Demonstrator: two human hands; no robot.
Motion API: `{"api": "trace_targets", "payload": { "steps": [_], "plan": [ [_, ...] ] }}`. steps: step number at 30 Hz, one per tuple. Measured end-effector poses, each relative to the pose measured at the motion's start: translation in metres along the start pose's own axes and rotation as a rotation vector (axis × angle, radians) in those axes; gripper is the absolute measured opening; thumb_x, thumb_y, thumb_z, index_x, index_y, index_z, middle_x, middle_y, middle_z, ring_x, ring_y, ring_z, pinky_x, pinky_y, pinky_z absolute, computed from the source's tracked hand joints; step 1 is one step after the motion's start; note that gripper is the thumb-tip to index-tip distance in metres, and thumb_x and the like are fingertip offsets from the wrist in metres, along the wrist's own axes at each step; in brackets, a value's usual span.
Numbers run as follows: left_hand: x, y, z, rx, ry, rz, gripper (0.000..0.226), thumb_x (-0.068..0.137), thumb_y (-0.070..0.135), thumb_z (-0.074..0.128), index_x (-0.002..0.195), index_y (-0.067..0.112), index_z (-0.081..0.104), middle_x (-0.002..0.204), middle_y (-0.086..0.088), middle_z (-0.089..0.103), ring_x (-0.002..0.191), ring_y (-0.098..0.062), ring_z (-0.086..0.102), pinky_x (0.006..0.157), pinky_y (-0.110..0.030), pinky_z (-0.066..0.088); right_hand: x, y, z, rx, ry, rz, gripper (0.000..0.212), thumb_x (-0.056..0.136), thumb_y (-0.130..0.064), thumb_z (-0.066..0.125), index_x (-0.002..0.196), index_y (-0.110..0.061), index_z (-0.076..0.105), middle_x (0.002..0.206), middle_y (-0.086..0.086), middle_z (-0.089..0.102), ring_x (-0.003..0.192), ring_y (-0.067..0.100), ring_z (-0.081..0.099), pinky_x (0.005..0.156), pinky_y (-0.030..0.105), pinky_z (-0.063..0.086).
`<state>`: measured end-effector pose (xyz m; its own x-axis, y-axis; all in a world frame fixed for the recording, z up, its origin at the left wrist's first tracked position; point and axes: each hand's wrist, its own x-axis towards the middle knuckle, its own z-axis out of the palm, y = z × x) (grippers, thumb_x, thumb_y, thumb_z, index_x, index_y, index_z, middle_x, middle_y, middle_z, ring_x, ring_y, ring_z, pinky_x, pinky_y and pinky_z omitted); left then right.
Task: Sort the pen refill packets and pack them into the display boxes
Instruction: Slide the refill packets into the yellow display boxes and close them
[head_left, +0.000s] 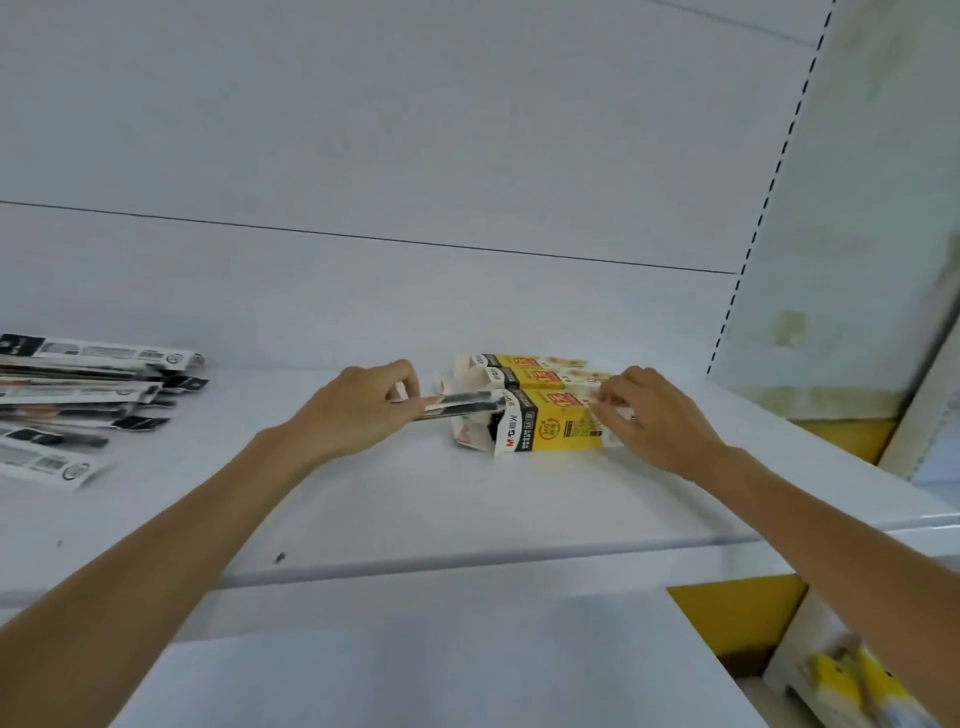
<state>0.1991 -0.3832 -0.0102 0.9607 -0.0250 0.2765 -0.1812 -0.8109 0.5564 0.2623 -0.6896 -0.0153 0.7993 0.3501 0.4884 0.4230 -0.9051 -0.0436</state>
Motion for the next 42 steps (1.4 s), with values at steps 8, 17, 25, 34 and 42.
{"api": "trace_targets", "payload": {
  "steps": [8,17,25,34,42],
  "plan": [
    [-0.016,0.025,0.011,0.259,0.269,-0.182,0.014,0.088,0.041,0.047,0.088,0.027,0.05,0.082,0.004,0.062,0.073,-0.02,0.056,0.06,-0.03,0.033,-0.007,0.011,0.022,0.093,0.148,-0.05,0.041,0.079,-0.044,0.047,0.101,-0.012,0.061,0.1,0.004,0.056,0.093,0.024,0.049,0.076,0.03,0.031],
    [-0.005,0.032,0.02,0.22,0.155,-0.137,0.009,0.089,0.032,0.045,0.086,0.029,0.054,0.079,0.011,0.057,0.076,-0.019,0.052,0.065,-0.029,0.033,-0.006,0.012,0.026,0.123,0.17,-0.065,0.035,0.082,-0.04,0.053,0.099,-0.01,0.06,0.097,0.006,0.053,0.091,0.025,0.047,0.076,0.032,0.031],
    [0.0,0.014,0.023,0.156,0.13,-0.143,0.017,0.09,0.022,0.045,0.078,0.031,0.054,0.068,0.014,0.055,0.069,-0.015,0.049,0.059,-0.028,0.032,-0.007,0.012,0.029,0.144,0.179,-0.054,0.039,0.079,-0.043,0.049,0.097,-0.011,0.06,0.098,0.004,0.055,0.089,0.023,0.048,0.075,0.03,0.031],
    [0.0,0.01,0.032,0.144,0.165,-0.16,0.018,0.091,0.024,0.043,0.078,0.03,0.053,0.069,0.011,0.056,0.067,-0.015,0.048,0.057,-0.028,0.03,-0.006,0.013,0.031,0.167,0.187,-0.047,0.057,0.075,-0.056,0.03,0.099,-0.013,0.059,0.099,0.002,0.054,0.09,0.02,0.046,0.076,0.029,0.03],
    [0.008,0.032,0.052,0.27,0.105,-0.077,0.015,0.094,0.037,0.041,0.094,0.024,0.049,0.088,0.002,0.063,0.082,-0.025,0.056,0.067,-0.033,0.037,-0.005,0.014,0.033,0.157,0.208,-0.049,0.039,0.079,-0.044,0.048,0.098,-0.012,0.06,0.099,0.002,0.055,0.091,0.021,0.049,0.076,0.029,0.031]
  ]
}}
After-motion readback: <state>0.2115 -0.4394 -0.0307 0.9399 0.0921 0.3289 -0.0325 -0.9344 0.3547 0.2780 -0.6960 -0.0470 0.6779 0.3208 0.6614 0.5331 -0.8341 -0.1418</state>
